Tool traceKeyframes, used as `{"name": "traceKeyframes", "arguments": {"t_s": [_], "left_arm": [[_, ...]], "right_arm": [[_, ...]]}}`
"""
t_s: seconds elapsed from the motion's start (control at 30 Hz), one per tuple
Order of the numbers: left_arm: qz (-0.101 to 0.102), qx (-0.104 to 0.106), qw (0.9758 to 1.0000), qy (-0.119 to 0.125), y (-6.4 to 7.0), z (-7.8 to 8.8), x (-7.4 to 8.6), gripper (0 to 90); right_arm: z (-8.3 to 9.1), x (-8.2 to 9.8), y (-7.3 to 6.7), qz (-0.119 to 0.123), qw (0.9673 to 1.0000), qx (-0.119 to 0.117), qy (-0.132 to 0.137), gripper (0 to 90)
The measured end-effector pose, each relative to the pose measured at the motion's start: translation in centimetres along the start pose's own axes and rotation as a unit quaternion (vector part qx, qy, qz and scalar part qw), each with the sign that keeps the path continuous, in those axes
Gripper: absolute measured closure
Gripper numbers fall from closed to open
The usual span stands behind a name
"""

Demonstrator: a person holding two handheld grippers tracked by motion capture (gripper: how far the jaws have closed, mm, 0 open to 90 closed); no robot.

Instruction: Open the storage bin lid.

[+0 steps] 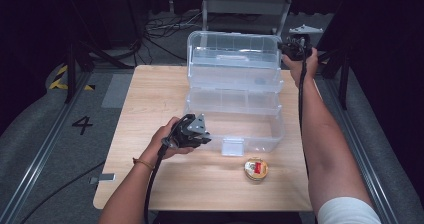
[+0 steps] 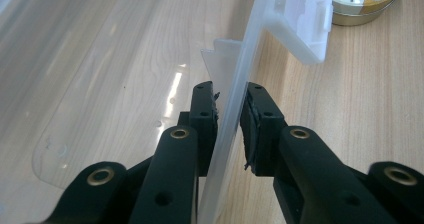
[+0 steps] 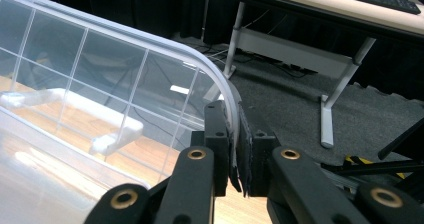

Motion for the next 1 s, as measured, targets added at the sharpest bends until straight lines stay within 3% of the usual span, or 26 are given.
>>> {"name": "traceKeyframes", "arguments": {"t_s": [0.07,0.5,0.7,1.0], "left_arm": [[0.000,0.000,1.0000,-0.001,0.0,0.0,0.0,77.5],[0.001,-0.007,0.9999,-0.008,0.1,0.0,0.0,75.9],[0.006,-0.006,0.9999,-0.007,0.1,0.0,0.0,75.8],[0.009,-0.009,0.9999,-0.009,0.1,-0.1,0.0,75.0]], "right_arm": [[-0.9,0.2,0.3,-0.013,0.9999,0.000,-0.009,84.6],[-3.1,0.4,1.1,-0.024,0.9979,-0.011,-0.059,84.3],[-3.4,0.4,1.1,-0.012,0.9977,-0.008,-0.066,83.9],[-3.9,0.6,1.3,-0.014,0.9972,-0.011,-0.073,83.8]]}}
Point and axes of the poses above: each handheld gripper's, and its own axes: z roughly backward along the jaws, x roughly out of its underside, y roughly to its right, the point moved 5 cm from there along -z, roughly forward along the jaws, and after that the axes turned 10 degrees about -z, right-handed, at the moved point
